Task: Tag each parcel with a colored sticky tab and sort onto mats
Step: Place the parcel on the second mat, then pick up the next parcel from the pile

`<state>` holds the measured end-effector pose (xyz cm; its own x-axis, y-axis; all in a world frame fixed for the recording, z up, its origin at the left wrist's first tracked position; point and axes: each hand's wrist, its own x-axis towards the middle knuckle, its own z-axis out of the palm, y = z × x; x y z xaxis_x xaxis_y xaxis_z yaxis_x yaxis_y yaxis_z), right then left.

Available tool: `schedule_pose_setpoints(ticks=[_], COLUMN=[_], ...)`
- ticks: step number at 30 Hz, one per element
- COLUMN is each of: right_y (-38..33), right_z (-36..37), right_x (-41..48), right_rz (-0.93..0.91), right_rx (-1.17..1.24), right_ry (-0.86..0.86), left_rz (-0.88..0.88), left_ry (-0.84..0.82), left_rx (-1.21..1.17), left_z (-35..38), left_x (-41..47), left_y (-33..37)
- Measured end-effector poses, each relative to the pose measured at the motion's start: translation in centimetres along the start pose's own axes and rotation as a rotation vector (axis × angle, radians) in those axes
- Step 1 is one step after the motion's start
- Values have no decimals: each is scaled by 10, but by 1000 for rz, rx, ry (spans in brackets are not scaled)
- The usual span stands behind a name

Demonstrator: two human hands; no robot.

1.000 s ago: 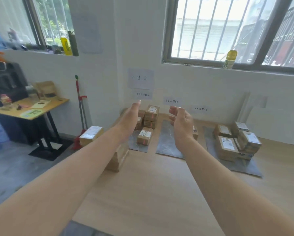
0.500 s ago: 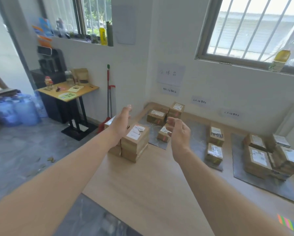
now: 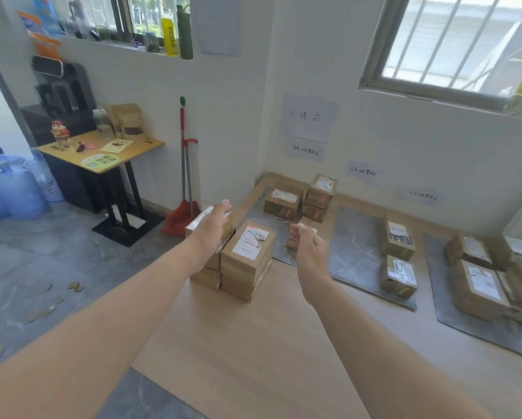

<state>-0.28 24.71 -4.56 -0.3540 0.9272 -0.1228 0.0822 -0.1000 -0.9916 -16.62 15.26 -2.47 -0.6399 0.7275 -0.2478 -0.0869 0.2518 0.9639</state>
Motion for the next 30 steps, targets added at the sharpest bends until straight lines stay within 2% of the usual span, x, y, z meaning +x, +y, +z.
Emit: schedule_pose_setpoints(ticks=[10,17,21,30], right_y=[52,83,92,113], right_z=[81,99,97,109], right_x=[74,99,100,111], right_rz=[204,352,412,484], right_rx=[-61,-88,-74,-68], right_ry=[54,82,80,66], left_rz=[-108,-241,-231,-241], left_ry=[-224,-354,-366,-328], left_rx=[94,124,260,362], left_z=[-26,-18,-10,0], left_x=[130,178,187,189], left_y=[-32,-64,-69,-62])
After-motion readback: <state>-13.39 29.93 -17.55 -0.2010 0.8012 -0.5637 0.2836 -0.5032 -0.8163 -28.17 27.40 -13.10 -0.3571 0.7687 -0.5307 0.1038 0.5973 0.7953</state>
